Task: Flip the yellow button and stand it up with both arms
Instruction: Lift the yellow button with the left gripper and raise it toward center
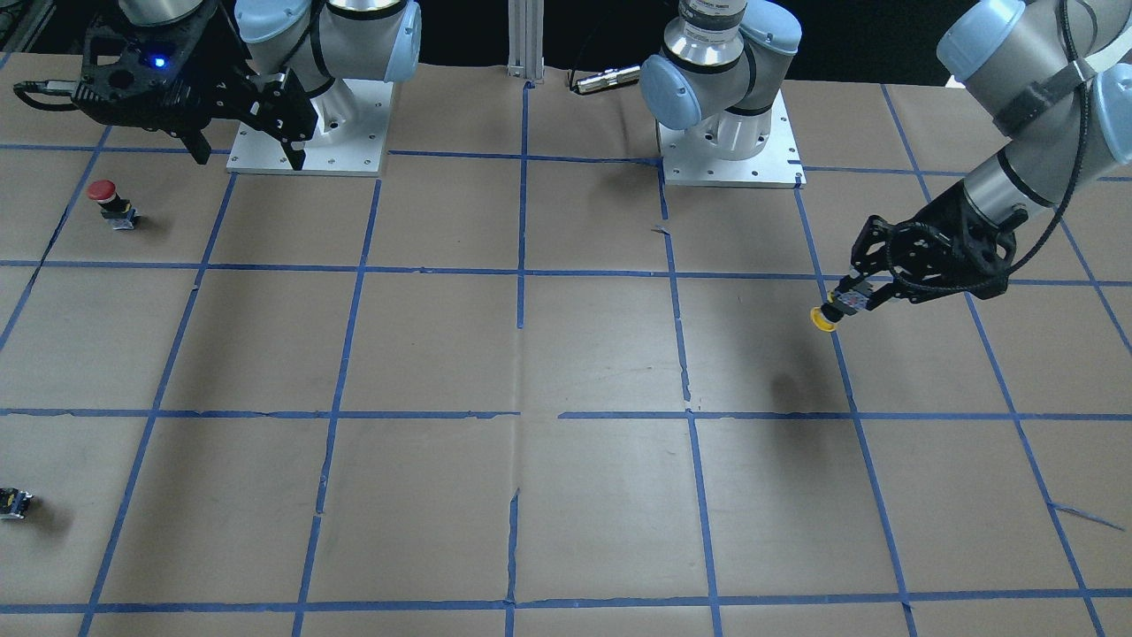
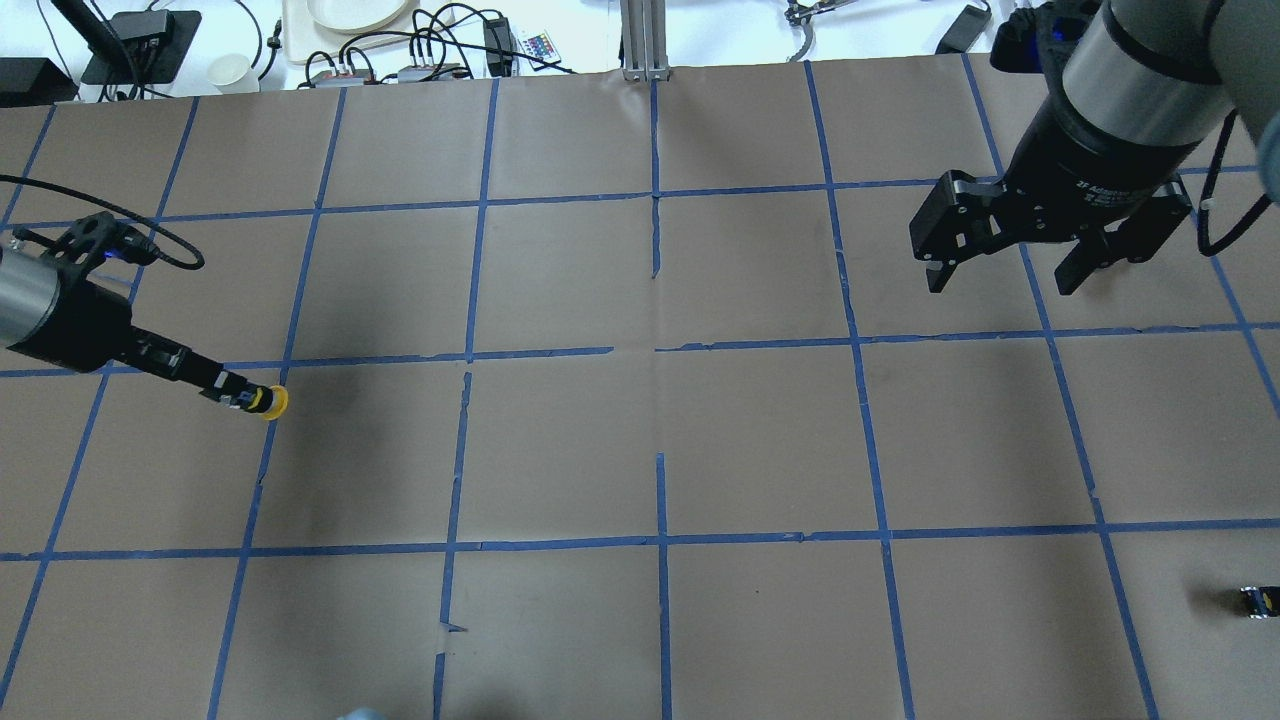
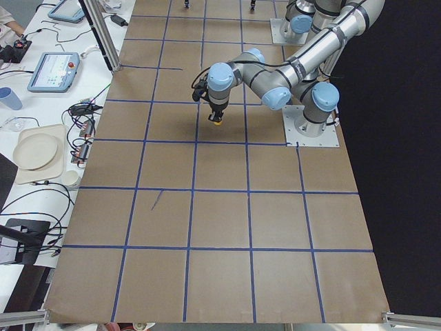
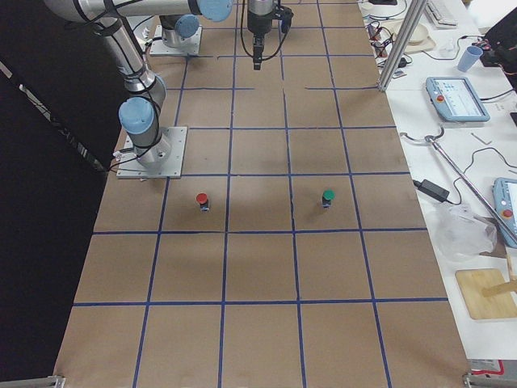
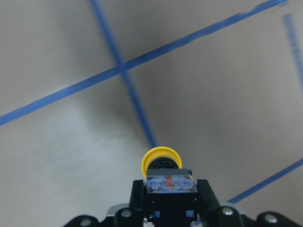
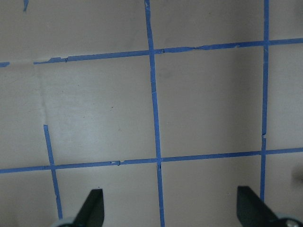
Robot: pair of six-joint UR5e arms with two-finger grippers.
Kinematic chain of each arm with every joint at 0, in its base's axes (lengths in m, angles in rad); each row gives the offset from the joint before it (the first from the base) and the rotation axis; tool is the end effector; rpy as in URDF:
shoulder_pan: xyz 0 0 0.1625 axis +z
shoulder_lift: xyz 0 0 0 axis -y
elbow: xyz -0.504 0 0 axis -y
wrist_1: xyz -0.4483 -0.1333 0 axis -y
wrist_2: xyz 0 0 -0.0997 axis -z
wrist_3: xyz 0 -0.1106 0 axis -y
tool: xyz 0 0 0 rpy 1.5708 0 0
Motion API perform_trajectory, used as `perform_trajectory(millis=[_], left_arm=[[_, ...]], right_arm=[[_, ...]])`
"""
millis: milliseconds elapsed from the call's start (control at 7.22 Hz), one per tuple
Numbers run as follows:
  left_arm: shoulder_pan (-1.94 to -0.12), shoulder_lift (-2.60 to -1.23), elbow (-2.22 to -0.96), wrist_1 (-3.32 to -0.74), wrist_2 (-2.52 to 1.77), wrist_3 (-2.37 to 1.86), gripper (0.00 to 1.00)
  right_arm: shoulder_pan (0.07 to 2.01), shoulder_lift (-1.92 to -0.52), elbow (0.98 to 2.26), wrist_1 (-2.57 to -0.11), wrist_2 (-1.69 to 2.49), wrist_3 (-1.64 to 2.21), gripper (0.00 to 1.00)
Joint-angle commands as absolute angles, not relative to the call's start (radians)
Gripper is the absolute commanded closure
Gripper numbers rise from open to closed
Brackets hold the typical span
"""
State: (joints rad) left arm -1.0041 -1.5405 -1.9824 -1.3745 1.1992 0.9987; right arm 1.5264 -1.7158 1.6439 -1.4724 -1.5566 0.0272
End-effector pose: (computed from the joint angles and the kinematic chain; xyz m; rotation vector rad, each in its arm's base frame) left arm 0.1113 -0.4980 0.3798 -0.5413 -2.6902 0.1832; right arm 0.1138 -0.4766 0.5802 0.1122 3.1249 0.0412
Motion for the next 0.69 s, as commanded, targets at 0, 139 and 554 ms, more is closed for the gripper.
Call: perform_trajectory(millis=[0,139,554], left_arm=[[-1.138,-1.511,-1.970,-1.434,0.868,0.793,0.96],[-1.211,-1.497,-1.970,-1.427,0.710,0.620,0.97],[-1.281,-1.447,-1.990,-1.436,0.307,0.377,0.98]], right_arm=[[1.502,-1.717,1.634,-1.424,-1.552,0.083,0.00],[1.465,-1.715,1.628,-1.402,-1.455,0.084,0.00],[1.326,-1.704,1.628,-1.226,-1.066,0.249,0.00]])
